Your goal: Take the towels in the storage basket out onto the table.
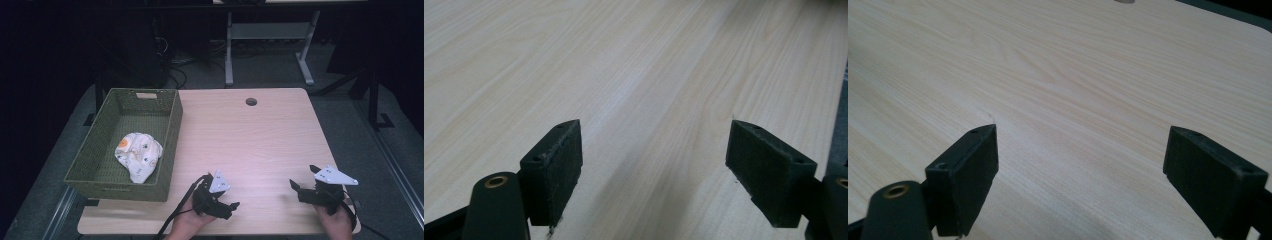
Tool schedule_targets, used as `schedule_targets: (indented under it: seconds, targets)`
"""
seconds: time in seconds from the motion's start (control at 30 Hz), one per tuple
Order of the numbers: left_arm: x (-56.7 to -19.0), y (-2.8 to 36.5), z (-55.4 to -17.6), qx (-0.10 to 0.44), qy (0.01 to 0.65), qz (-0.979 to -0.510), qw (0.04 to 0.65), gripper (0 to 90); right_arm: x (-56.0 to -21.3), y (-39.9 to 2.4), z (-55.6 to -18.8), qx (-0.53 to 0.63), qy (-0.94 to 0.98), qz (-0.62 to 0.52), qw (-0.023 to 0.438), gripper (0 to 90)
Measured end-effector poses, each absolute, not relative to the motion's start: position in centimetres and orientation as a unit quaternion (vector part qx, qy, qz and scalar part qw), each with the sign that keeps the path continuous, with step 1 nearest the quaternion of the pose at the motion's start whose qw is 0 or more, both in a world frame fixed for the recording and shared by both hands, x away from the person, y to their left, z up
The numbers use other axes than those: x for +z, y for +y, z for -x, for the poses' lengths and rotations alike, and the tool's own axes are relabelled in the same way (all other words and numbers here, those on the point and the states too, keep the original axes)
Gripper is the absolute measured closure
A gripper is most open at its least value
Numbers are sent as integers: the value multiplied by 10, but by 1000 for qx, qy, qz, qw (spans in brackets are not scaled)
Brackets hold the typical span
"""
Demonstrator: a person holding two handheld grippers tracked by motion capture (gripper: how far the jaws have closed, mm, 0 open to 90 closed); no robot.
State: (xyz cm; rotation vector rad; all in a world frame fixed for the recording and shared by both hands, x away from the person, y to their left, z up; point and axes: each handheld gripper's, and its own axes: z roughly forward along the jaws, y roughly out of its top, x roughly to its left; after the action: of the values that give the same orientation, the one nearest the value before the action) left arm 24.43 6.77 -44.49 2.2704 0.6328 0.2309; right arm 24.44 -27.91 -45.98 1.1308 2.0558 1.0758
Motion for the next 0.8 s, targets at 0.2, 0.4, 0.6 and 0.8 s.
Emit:
schedule_targets:
  seconds: [0.2,0.4,0.6,0.8]
  targets:
    - [-443,68,-250,72,257,-891,368,221,-459,-279,-244,399,766,-420,277,140]
    - [-434,65,-258,52,260,-899,349,189,-459,-276,-243,397,767,-422,278,140]
    - [-427,66,-261,40,255,-903,343,180,-459,-277,-242,398,763,-426,279,140]
    - [-415,72,-264,32,250,-903,348,196,-459,-277,-243,395,763,-427,280,139]
